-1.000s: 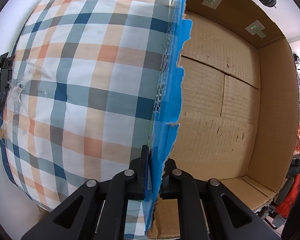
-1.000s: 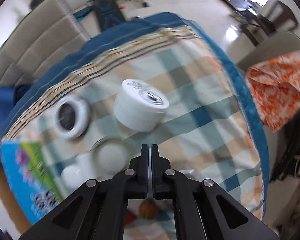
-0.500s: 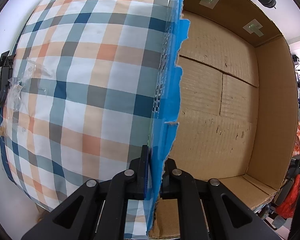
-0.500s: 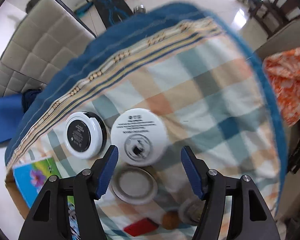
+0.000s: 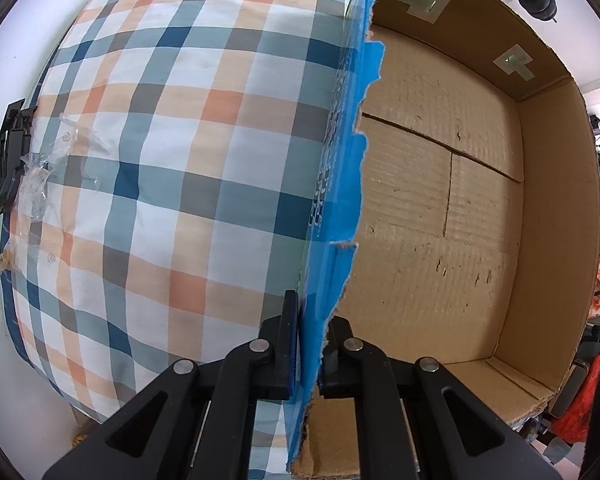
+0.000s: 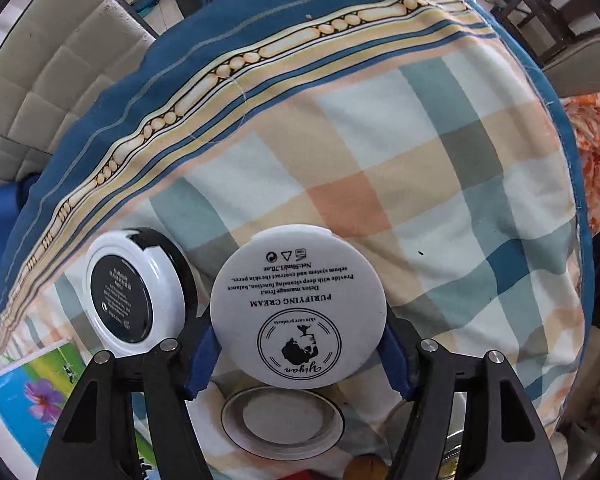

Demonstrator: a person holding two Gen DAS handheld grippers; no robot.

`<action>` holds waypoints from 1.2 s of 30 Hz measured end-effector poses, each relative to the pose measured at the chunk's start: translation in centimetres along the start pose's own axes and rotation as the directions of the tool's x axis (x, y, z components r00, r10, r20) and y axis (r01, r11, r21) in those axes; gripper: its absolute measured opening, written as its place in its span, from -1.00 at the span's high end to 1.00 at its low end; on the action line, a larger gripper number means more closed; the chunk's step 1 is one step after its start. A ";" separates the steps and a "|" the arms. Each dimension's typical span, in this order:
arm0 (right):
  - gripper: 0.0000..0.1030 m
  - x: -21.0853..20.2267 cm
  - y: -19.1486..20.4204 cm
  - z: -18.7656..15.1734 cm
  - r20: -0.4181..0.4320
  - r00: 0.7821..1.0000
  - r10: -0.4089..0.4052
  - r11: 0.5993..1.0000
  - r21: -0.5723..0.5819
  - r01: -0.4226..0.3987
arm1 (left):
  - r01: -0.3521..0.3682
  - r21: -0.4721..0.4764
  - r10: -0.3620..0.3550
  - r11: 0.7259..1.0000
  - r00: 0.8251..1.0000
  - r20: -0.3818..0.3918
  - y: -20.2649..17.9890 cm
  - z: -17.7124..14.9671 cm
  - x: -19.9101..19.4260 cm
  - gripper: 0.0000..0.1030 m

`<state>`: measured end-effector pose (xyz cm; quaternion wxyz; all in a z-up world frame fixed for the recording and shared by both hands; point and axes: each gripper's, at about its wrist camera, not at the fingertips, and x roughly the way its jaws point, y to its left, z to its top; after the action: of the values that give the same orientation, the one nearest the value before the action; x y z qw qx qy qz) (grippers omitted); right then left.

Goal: Organize rigid objects
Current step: 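Carry the white cream jar into the box and release it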

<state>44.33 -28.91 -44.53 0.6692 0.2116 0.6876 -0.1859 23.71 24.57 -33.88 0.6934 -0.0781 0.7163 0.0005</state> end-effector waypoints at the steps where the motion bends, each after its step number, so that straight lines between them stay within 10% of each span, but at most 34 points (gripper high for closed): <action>1: -0.36 -0.1 0.2 -0.4 0.007 1.000 -0.008 1.000 -0.007 0.008 | -0.003 0.004 0.003 1.000 1.000 0.002 -0.1 0.0 -0.1 0.90; 15: -0.35 -10.5 1.5 -8.3 0.169 0.980 0.107 0.984 -0.157 -0.080 | -0.019 0.025 0.018 1.000 1.000 0.014 -0.4 0.0 -0.7 0.91; 27: -0.35 -17.0 16.4 -21.0 0.093 0.944 0.315 0.839 -0.493 -0.231 | -0.018 0.040 0.017 0.999 1.000 0.025 -0.7 -0.2 -1.1 0.91; 36: -0.35 -13.3 24.5 -22.8 -0.007 0.940 0.341 0.798 -0.526 -0.293 | -0.012 0.042 0.011 0.999 1.000 0.024 -0.5 -0.1 -1.4 0.91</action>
<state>38.61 3.40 -29.73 0.7525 0.1266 0.6365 0.1123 23.67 24.22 -32.46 0.7033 -0.0594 0.7083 -0.0094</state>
